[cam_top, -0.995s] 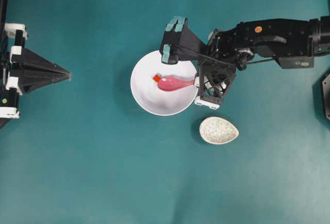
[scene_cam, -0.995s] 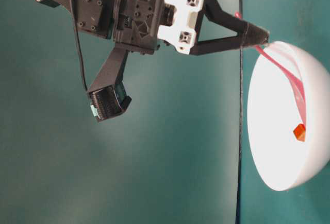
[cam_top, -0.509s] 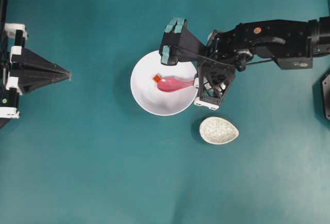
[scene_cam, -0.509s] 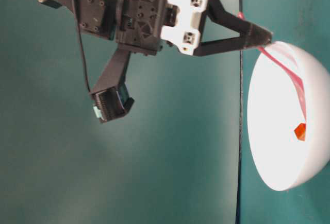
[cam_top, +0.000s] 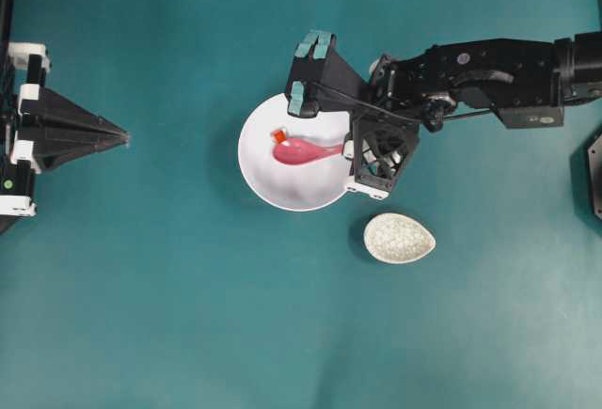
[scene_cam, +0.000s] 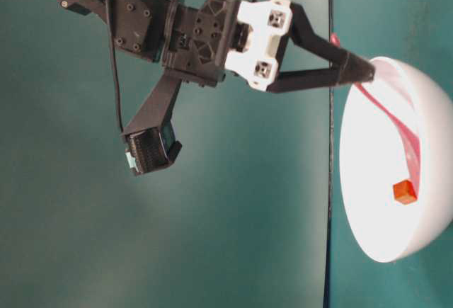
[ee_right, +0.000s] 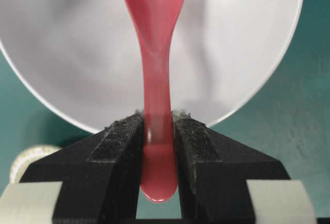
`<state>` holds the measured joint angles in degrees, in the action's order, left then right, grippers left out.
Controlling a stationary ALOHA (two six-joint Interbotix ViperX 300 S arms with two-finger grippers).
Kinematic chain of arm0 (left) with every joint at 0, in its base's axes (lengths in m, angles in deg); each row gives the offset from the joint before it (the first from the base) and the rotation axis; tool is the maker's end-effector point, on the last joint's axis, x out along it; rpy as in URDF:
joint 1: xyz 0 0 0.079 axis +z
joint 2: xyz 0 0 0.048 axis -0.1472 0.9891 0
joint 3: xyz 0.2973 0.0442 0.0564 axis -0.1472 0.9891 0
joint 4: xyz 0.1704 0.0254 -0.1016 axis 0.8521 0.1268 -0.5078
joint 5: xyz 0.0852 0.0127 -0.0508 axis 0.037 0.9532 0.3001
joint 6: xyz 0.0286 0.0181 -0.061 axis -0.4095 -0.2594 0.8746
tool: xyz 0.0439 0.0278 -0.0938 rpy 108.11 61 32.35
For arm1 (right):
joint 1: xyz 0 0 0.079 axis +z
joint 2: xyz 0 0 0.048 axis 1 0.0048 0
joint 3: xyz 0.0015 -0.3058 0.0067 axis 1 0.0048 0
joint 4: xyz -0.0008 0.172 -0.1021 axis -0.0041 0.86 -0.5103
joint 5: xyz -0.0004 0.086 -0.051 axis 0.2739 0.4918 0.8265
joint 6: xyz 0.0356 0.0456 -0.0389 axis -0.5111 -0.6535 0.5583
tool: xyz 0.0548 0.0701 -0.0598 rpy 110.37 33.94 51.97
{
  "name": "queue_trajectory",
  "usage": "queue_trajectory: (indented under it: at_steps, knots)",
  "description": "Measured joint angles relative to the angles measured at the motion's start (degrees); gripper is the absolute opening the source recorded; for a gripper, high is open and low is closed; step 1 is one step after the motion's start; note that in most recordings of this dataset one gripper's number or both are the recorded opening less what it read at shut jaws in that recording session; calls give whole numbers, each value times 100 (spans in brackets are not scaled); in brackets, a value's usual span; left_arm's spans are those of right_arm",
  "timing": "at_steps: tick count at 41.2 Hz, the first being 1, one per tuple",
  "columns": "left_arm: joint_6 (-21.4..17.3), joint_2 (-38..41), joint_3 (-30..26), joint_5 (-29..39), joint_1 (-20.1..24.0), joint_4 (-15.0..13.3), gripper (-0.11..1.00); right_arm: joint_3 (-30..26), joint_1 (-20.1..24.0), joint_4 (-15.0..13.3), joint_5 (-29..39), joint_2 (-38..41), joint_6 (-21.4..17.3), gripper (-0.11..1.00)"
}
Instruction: Grip the spoon and scoop the red block from the bowl with right arm.
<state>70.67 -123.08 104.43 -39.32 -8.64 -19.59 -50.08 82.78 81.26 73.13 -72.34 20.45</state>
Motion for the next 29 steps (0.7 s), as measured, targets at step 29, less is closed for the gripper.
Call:
queue_trajectory:
  at_steps: [29]
  knots:
    - [0,0,0,0,0,9,0,62,-9,9,536,0,-44,24]
